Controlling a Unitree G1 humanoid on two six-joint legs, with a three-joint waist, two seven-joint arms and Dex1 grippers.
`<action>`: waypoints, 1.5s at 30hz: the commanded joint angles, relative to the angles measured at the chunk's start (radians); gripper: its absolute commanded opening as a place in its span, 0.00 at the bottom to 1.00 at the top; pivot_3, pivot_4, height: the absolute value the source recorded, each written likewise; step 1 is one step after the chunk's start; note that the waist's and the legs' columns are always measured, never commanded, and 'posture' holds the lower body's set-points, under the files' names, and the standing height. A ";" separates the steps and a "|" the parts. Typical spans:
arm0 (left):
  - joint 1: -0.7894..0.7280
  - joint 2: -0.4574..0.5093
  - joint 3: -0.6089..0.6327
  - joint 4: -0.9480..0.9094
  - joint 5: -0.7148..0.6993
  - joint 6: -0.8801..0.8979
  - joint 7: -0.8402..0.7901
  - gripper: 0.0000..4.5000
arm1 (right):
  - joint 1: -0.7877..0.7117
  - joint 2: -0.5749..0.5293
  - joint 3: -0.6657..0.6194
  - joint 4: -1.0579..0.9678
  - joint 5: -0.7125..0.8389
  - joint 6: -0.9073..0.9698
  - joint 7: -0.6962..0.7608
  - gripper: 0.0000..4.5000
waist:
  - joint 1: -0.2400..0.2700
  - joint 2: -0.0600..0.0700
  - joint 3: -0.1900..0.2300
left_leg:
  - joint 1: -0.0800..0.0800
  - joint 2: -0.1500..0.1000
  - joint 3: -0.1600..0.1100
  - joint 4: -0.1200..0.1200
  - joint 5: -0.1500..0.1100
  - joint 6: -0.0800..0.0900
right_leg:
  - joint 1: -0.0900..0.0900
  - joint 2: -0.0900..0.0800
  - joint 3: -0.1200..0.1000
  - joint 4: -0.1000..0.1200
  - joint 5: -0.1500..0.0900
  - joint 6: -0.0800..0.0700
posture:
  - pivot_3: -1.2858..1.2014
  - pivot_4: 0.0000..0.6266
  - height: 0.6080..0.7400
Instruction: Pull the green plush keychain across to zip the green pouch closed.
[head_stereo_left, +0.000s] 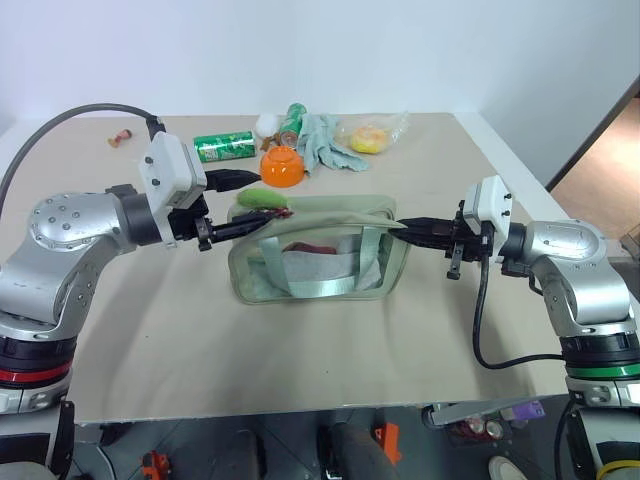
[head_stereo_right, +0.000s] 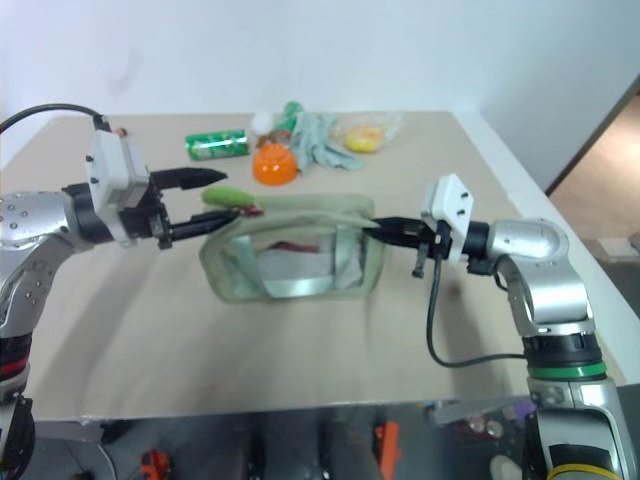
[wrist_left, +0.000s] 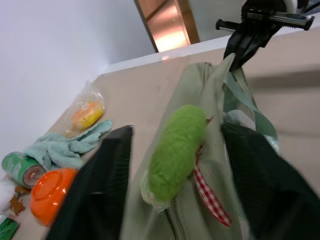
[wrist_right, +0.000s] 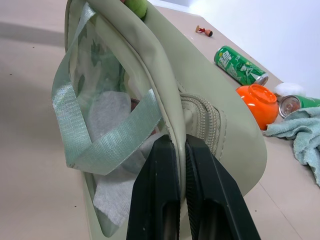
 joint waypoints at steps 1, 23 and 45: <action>-0.007 0.037 0.050 -0.009 -0.009 -0.010 -0.018 0.98 | -0.026 0.000 0.006 -0.002 -0.007 -0.011 0.005 0.00 | 0.000 0.000 0.000 | 0.000 0.000 0.000 0.000 0.000 0.000 | 0.000 0.000 0.000 0.000 0.000 0.000 | 0.52 0.24 1.00; 0.447 0.051 0.354 -0.177 -0.239 0.214 0.083 1.00 | -0.075 0.017 0.030 0.060 -0.026 -0.033 0.029 0.00 | -0.002 0.000 0.000 | 0.001 0.005 0.001 0.000 0.000 0.000 | 0.000 -0.002 0.000 0.000 0.000 -0.001 | 0.52 0.24 1.00; 0.311 -0.078 0.148 -0.049 -0.080 0.027 0.124 0.20 | -0.050 -0.003 0.015 0.022 -0.019 -0.015 0.023 0.00 | -0.001 0.000 0.000 | 0.002 0.004 0.001 0.000 0.000 0.000 | 0.000 0.002 0.001 0.000 0.001 -0.002 | 0.52 0.24 1.00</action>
